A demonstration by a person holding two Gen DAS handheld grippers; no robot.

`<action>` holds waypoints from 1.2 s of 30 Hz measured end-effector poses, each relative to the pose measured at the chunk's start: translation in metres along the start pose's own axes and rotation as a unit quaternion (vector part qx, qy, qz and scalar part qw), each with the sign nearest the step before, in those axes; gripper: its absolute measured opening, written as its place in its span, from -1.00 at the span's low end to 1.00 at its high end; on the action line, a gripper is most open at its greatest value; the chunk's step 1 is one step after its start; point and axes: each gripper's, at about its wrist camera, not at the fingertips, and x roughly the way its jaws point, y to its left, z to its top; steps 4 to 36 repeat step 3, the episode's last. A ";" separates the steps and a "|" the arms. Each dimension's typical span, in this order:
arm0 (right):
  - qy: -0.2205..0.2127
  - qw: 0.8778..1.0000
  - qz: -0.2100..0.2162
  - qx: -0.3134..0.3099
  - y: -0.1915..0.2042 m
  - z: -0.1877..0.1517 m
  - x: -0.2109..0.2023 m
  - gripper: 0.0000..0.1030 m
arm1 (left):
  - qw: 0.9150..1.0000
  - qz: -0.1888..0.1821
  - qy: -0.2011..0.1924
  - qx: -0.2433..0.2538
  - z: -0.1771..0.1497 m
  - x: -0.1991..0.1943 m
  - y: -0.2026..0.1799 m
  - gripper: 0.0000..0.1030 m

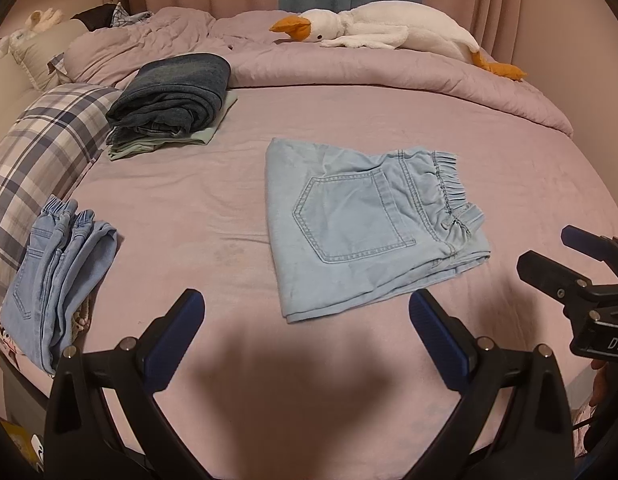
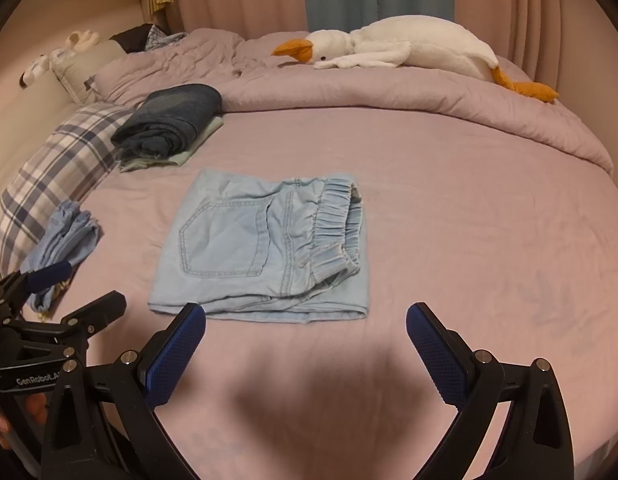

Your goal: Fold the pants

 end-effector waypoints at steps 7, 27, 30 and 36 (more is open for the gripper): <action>0.000 1.000 0.000 0.001 0.001 0.000 0.000 0.94 | 1.000 -0.001 0.001 -0.001 -0.001 0.000 -0.002 0.99; 0.000 1.000 0.000 0.001 0.001 0.000 0.000 0.94 | 1.000 -0.001 0.001 -0.001 -0.001 0.000 -0.002 0.99; 0.000 1.000 0.000 0.001 0.001 0.000 0.000 0.94 | 1.000 -0.001 0.001 -0.001 -0.001 0.000 -0.002 0.99; 0.000 1.000 0.000 0.001 0.001 0.000 0.000 0.94 | 1.000 -0.001 0.001 -0.001 -0.001 0.000 -0.002 0.99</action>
